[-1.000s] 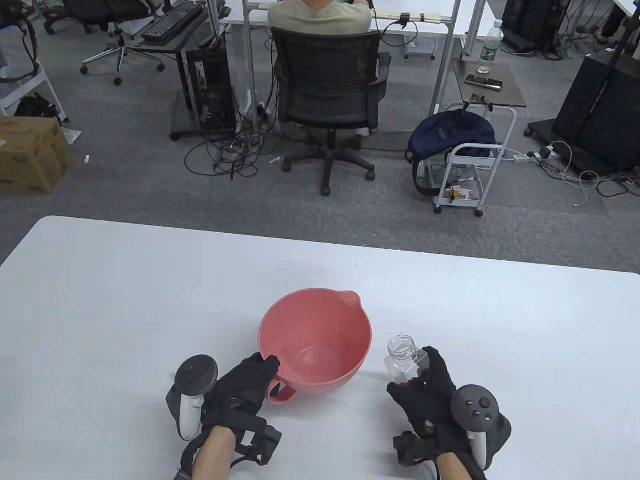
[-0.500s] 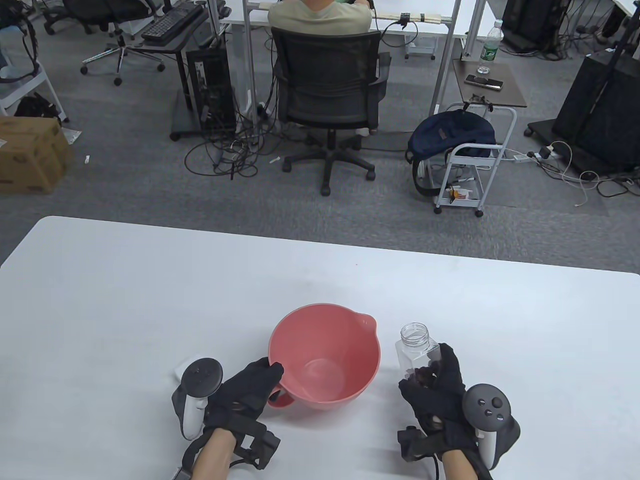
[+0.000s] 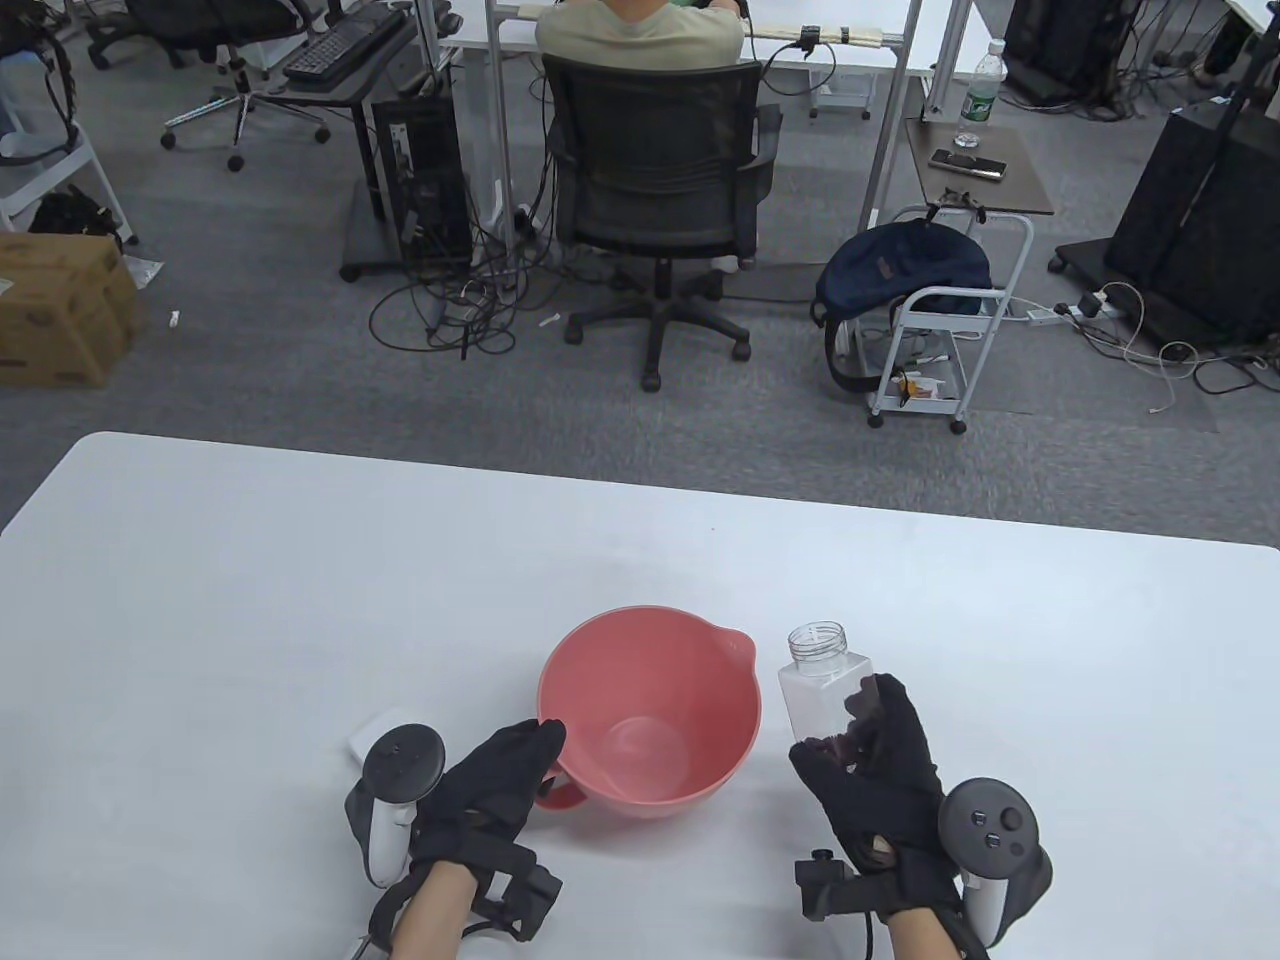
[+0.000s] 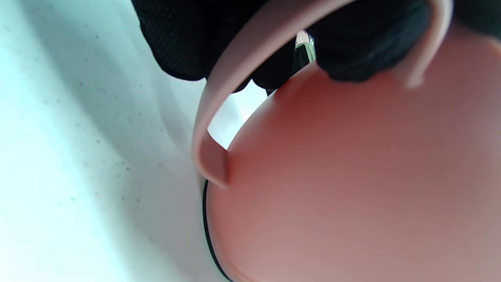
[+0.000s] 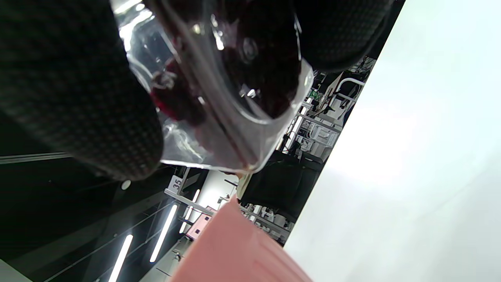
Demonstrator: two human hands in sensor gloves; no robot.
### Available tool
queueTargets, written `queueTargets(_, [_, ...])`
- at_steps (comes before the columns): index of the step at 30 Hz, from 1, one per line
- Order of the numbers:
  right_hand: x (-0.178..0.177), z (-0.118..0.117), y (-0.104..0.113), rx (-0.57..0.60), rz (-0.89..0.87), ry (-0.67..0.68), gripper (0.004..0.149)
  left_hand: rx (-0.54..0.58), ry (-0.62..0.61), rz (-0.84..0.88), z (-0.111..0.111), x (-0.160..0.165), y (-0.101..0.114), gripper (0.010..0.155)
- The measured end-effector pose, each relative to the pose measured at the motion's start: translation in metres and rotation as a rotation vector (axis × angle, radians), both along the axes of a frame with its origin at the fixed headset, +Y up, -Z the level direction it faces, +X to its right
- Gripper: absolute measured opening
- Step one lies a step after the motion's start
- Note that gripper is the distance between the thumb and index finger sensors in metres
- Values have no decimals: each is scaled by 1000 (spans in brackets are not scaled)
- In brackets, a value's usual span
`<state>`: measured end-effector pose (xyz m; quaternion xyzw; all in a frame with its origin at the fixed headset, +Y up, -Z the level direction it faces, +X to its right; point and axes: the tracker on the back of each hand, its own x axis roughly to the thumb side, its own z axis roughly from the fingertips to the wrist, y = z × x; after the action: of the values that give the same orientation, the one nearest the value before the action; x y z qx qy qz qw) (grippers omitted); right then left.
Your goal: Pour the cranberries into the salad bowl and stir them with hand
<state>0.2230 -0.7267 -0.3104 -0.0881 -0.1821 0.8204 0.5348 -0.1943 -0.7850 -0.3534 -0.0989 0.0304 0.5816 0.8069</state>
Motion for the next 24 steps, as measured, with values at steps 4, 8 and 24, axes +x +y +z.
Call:
queueTargets(4, [-3, -1, -1, 35, -30, 55, 91, -8, -5, 7, -1, 0, 1, 64])
queueTargets(8, [-7, -1, -1, 72, -70, 95, 87, -10, -9, 7, -1, 0, 1, 64])
queueTargets(24, [-26, 0, 0, 76, -25, 226, 86, -22, -17, 13, -1, 1, 2, 64])
